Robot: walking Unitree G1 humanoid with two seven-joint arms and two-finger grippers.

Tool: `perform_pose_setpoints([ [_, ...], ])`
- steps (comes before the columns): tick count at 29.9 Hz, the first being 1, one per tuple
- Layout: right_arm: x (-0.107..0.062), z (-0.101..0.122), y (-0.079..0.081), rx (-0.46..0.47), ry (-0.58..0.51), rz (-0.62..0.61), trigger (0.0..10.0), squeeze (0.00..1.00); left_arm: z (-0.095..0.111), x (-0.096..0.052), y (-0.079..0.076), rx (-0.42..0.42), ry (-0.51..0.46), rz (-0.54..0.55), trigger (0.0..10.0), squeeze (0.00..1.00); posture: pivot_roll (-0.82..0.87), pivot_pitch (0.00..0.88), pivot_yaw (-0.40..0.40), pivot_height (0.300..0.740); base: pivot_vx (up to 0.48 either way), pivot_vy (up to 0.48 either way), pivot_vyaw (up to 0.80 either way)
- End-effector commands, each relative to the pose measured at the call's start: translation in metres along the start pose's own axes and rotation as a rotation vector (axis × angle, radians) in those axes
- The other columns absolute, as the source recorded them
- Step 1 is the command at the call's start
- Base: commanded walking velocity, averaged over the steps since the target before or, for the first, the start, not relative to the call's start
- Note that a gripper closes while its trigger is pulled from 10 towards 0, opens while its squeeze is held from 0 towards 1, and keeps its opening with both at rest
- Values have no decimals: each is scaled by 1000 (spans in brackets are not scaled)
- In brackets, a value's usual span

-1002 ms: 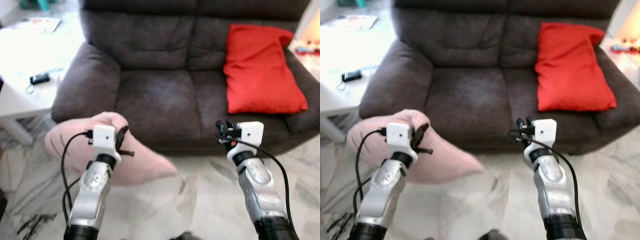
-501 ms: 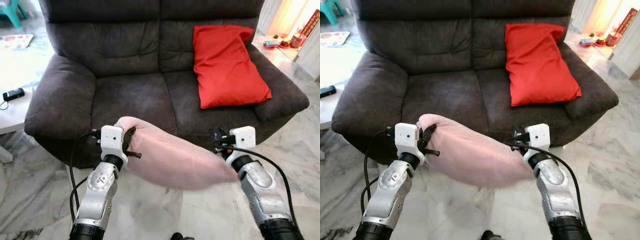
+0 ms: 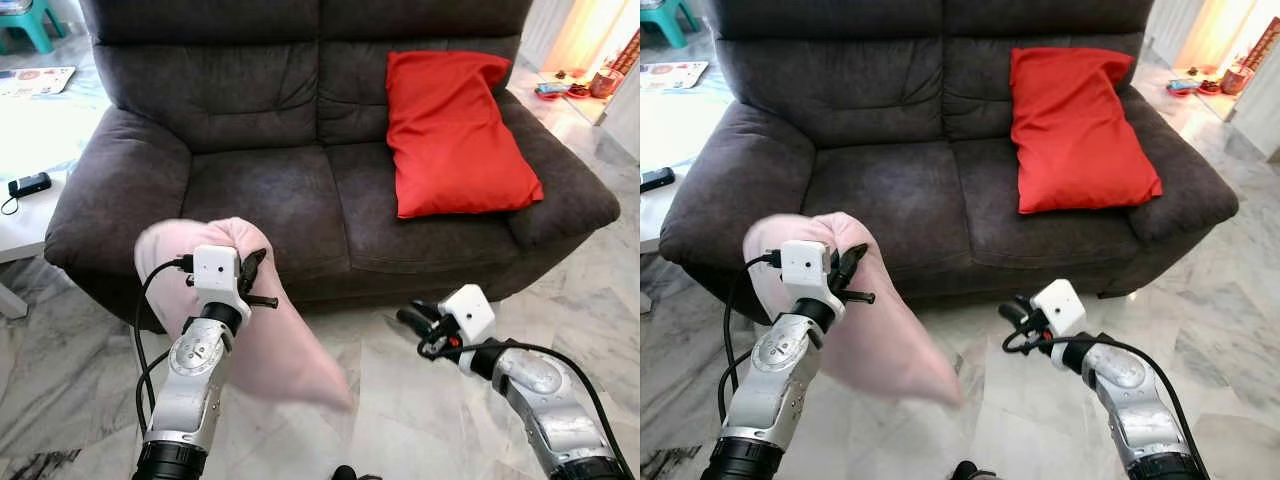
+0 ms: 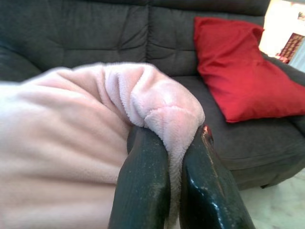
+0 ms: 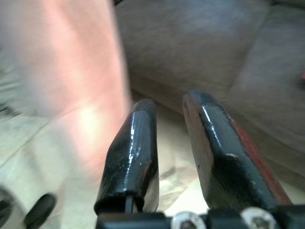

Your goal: Move the pillow to the sofa from floor

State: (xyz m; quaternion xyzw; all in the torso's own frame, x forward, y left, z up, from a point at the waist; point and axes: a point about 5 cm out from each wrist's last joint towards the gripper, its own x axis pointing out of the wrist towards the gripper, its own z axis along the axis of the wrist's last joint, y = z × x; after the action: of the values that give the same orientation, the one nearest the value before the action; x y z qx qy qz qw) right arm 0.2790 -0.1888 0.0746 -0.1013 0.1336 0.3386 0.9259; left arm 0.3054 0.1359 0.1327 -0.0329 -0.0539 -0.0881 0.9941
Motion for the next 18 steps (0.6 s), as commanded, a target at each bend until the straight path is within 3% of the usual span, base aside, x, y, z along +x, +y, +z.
perform_pose_setpoints([
  [1, 0, 0, 4, -5, 4, 23, 10000, 0, 27, 7, -7, -5, -113, -38, 10000, 0, -40, 116, -35, 740, 0, 0, 0],
  [9, 3, -11, 6, -44, 47, 28, 10000, 0, 26, 8, -7, -7, -106, -47, 10000, 0, -40, 105, -35, 740, 0, 0, 0],
  [10, 2, -12, 6, -48, 52, 30, 10000, 388, 25, 8, -7, -8, -105, -48, 10000, 0, -40, 102, -35, 740, 0, 0, 0],
  [11, 2, -13, 6, -51, 52, 31, 10000, 902, 25, 8, -8, -9, -104, -49, 10000, 0, -40, 101, -35, 740, 0, 0, 0],
  [12, 2, -13, 5, -60, 47, 22, 10000, 1000, 25, 8, -8, -9, -102, -51, 10000, 0, -39, 99, -36, 740, 0, 0, 0],
  [18, 2, -14, -1, -111, 62, -17, 10000, 1000, 25, 11, -8, -29, -103, -51, 10000, 0, -44, 95, -38, 740, 0, 0, 0],
])
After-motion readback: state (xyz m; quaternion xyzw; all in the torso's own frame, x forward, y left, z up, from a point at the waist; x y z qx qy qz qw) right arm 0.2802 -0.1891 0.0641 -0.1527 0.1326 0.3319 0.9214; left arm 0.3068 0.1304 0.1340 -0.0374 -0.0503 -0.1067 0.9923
